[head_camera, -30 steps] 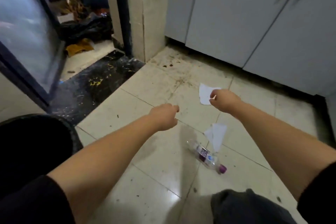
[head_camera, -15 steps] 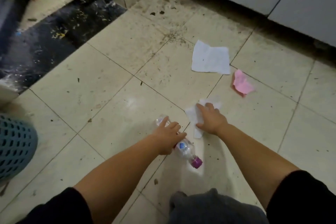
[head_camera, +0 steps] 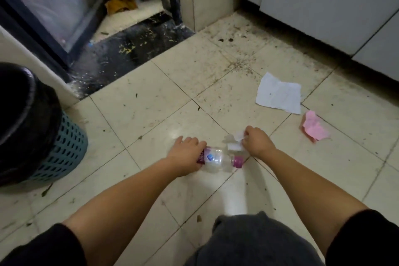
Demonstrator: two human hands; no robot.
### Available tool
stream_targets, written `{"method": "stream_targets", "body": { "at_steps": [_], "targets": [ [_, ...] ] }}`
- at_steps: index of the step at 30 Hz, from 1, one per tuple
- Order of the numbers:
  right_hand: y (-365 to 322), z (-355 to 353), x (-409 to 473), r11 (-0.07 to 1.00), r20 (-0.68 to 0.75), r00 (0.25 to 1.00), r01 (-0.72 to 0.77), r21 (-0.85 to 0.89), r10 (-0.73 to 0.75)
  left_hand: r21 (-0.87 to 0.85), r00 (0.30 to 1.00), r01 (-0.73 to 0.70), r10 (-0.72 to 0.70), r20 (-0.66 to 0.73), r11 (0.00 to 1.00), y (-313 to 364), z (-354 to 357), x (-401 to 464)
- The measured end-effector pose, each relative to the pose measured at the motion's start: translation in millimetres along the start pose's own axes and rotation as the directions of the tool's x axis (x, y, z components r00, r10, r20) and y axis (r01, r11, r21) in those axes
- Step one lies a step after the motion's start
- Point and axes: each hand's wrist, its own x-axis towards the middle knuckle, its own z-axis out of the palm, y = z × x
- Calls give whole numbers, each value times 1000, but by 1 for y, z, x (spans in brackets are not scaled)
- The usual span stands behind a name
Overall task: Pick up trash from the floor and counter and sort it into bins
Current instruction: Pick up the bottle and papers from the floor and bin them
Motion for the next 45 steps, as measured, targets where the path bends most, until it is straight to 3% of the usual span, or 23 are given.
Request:
{"method": "stream_targets", "body": {
  "at_steps": [4,10,13,17,21,24,27,29,32,36,38,41,45],
  "targets": [
    [-88,-49,-6,987,-161,975,160,21,-155,-171,954,121,-162,-252,978,-62,-55,-40],
    [-279,-92,-48,908,-374,855,412,74,-358,-295,743,228,-361,-563,928,-179,-141,-143],
    [-379,-79,-78,828,-400,771,559,49,-496,-342,638,274,-436,-635,899,-241,-160,-213],
    [-493,-22,-121,712,-314,685,701,36,-658,-410,533,353,-541,-651,841,-321,-151,-306],
    [-564,60,-146,662,-131,649,742,-108,-749,-483,448,454,-660,-603,749,-385,-118,-389],
    [-580,118,-146,689,30,709,693,-211,-704,-509,411,525,-727,-550,682,-416,-77,-435],
    [-578,151,-140,749,178,798,602,-276,-576,-511,414,588,-776,-476,627,-435,-42,-465],
    [-583,159,-142,750,218,819,574,-330,-531,-523,417,595,-790,-449,611,-446,-26,-478],
    [-617,167,-166,617,137,697,696,-366,-704,-598,410,581,-833,-371,552,-462,1,-489],
    [-678,189,-223,464,41,490,846,-263,-871,-755,438,560,-896,-78,340,-487,39,-488],
    [-694,204,-234,441,131,494,847,-295,-860,-734,462,625,-884,76,264,-499,52,-478],
    [-693,224,-226,448,251,565,800,-400,-786,-669,494,708,-836,240,226,-514,70,-456],
    [-685,237,-216,383,196,521,791,-476,-831,-554,483,799,-797,363,232,-529,101,-425]
  ]
}}
